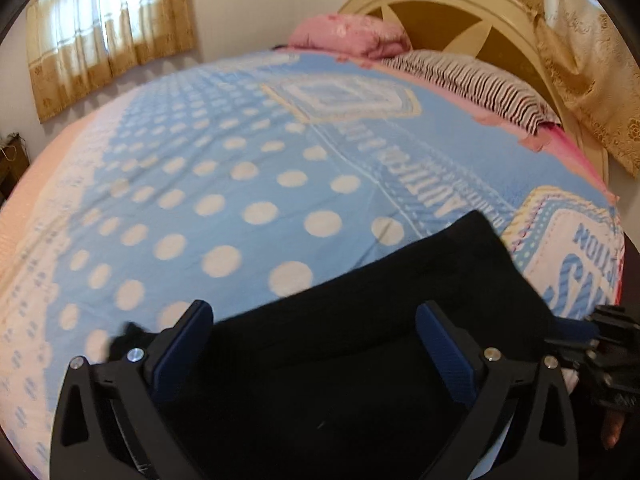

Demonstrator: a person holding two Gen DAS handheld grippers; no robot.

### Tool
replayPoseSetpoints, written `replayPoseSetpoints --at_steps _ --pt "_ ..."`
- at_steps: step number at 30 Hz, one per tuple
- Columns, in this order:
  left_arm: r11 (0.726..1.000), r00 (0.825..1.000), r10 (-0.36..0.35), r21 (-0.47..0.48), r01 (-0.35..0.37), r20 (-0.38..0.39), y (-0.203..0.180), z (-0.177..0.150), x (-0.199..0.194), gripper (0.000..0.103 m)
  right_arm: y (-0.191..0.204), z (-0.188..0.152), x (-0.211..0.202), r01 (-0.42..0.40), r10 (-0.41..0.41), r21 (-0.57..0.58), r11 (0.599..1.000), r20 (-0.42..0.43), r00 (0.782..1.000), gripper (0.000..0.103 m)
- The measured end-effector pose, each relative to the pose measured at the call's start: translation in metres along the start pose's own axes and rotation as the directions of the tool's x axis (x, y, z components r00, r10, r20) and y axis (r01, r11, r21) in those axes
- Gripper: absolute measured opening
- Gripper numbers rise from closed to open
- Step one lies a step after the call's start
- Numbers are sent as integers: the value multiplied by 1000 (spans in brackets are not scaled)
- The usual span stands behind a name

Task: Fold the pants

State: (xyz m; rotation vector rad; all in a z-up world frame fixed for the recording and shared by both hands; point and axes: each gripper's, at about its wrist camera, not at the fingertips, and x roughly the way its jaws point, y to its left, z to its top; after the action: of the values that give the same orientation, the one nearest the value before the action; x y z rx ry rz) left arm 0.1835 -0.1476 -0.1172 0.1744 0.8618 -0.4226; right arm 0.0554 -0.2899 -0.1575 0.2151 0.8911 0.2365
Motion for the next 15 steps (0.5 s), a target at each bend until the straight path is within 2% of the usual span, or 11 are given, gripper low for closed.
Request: replayPoseSetpoints --at_steps 1,3,7,11,13,14,15 --pt "1000 1000 0 -3 0 -15 -3 -2 6 103 1 0 1 5 -5 -12 1000 2 1000 26" --pt "1000 1000 4 -1 -4 -26 -6 -5 8 103 6 2 -3 19 -18 -35 999 28 999 33" --pt "1000 1000 -17 9 17 0 -6 -11 -12 103 14 14 -21 54 -47 -52 997 127 991 37" --pt "1000 999 26 -3 -26 46 13 -15 -32 103 10 29 -14 44 -42 -13 999 120 992 38" --pt "998 996 64 -19 -63 62 31 -23 -44 103 2 34 -7 6 -9 30 1000 101 995 52" --pt "996 994 85 -39 -82 66 44 -31 -50 103 -2 36 -3 -7 2 52 999 89 996 63" --pt "993 993 102 -60 -98 65 56 -37 -54 103 -5 37 1 -16 10 71 997 77 997 65"
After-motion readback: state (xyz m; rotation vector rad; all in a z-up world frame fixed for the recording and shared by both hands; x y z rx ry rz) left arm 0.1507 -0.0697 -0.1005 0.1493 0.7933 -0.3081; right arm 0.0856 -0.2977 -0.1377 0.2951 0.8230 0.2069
